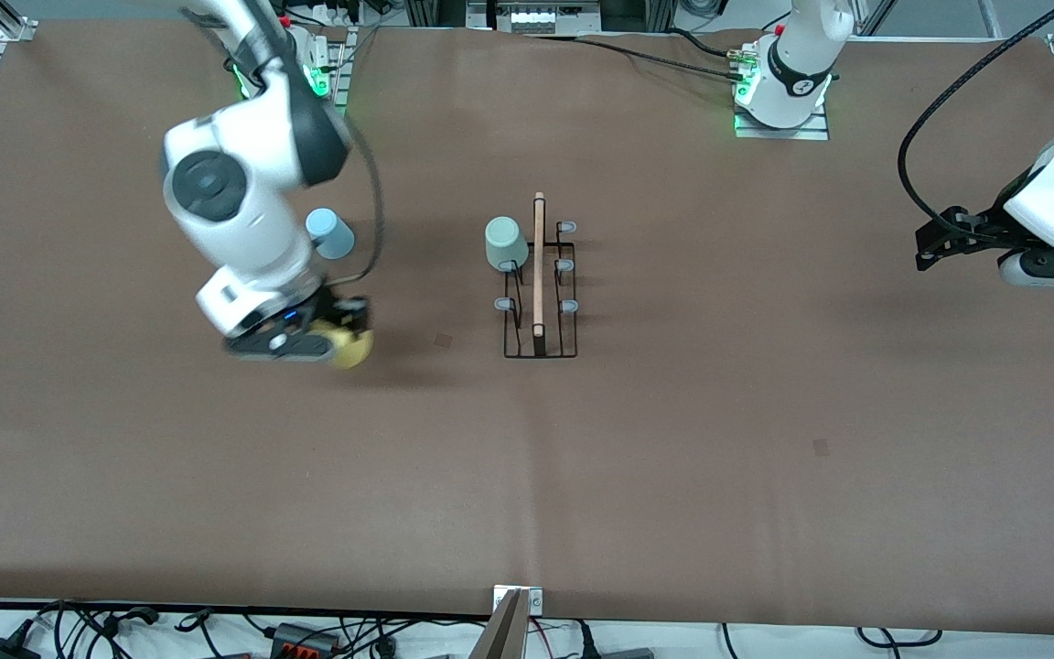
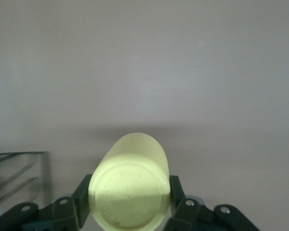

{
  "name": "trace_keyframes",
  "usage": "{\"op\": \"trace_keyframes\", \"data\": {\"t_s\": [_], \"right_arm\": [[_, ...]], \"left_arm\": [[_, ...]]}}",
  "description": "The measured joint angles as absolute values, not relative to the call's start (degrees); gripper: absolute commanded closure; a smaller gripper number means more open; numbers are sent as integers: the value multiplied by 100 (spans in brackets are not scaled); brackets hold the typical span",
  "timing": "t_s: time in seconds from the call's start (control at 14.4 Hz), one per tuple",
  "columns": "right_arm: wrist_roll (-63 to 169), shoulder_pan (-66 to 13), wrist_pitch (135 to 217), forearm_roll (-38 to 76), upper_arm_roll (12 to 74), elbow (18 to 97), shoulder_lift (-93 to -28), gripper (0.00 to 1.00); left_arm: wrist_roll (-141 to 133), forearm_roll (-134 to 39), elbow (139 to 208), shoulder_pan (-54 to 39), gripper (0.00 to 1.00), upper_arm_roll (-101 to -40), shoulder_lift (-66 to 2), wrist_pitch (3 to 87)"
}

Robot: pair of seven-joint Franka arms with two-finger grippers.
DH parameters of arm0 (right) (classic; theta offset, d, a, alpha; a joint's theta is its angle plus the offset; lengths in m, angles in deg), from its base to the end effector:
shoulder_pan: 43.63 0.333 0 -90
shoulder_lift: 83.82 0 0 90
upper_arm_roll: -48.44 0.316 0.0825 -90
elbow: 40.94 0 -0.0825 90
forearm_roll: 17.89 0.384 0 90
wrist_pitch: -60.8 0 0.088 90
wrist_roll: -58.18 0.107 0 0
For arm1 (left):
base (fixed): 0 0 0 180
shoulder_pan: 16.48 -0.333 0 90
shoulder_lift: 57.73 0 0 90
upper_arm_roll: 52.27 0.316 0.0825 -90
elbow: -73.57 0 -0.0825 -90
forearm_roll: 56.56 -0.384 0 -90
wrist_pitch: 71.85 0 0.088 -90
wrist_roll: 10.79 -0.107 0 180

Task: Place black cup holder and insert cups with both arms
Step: 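Carry the yellow cup to the rack with the right gripper, then lower the yellow cup onto a rack peg and open the right gripper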

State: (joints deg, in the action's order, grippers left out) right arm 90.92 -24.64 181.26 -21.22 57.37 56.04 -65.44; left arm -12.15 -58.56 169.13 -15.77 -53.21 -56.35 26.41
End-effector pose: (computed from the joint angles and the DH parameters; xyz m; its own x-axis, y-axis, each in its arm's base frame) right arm 0.5863 0.2969 0.4204 0.9944 -0.0687 0.0803 -0.0651 -0.9968 -0.0473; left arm 0.5715 -0.0131 0.5775 0.9981 -0.0575 0.0221 -0.0567 -0.9978 -0.0348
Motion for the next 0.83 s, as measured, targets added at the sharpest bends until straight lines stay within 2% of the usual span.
{"op": "trace_keyframes", "data": {"t_s": [0.35, 0.69, 0.76, 0.83], "right_arm": [[10875, -1409, 18979, -2208, 5809, 5500, -6281, 100], [11284, -1058, 19258, -2419, 5805, 5418, -5789, 100], [11284, -1037, 19335, -2421, 5804, 5409, -5730, 89], [11294, -1012, 19391, -2421, 5804, 5406, -5681, 29]], "left_arm": [[-1215, -5856, 16913, -1577, 0, -5321, -5635, 2640], [-1215, -5856, 16913, -1577, 0, -5321, -5635, 2579], [-1215, -5856, 16913, -1577, 0, -5321, -5635, 2571], [-1215, -5856, 16913, -1578, 0, -5321, -5635, 2570]]}}
